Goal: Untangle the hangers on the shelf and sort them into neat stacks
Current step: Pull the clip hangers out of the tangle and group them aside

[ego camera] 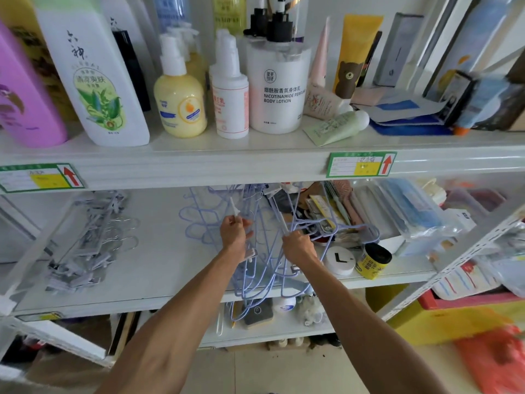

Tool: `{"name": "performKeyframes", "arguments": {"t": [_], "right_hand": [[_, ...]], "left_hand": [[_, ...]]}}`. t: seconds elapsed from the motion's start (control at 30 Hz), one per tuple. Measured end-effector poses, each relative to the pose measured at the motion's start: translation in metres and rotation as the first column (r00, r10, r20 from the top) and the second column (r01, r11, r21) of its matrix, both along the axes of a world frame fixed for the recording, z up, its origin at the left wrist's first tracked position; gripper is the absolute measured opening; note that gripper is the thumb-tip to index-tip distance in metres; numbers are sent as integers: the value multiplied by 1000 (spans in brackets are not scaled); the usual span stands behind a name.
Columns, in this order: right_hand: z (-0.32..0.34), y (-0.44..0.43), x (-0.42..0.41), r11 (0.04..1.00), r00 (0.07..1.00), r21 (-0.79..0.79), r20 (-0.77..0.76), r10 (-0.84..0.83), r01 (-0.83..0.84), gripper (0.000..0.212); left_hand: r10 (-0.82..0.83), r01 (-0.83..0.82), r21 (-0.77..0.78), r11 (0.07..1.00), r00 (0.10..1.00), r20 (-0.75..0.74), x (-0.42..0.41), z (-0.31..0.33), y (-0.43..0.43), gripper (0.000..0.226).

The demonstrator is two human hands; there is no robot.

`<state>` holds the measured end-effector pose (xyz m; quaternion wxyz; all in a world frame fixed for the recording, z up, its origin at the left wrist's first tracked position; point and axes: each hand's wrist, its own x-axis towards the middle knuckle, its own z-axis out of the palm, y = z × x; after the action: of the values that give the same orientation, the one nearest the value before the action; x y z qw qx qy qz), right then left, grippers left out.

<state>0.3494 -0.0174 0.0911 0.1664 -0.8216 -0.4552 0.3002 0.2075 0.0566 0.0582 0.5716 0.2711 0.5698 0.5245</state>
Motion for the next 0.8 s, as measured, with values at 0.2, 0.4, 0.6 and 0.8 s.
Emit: {"name": "performKeyframes", "arguments": {"t": [0.2, 0.4, 0.6, 0.8], "right_hand": [[2, 3, -4, 994, 992, -12, 64, 108, -107, 37], [-1, 6, 0, 985, 980, -40, 104, 170, -166, 36], [5, 2, 0, 985, 977, -26, 123, 172, -170, 32], [6, -2, 13, 989, 988, -71, 76, 132, -126, 29]], "left_hand": [[27, -27, 10, 1000, 997, 68, 2, 9, 11, 20], [-55, 49, 70, 996, 994, 90, 22, 17, 22, 10], [-88, 57, 158, 986, 977, 192, 12, 13, 18, 8], [-438, 438, 73, 896, 899, -12, -1, 27, 17, 16]]}}
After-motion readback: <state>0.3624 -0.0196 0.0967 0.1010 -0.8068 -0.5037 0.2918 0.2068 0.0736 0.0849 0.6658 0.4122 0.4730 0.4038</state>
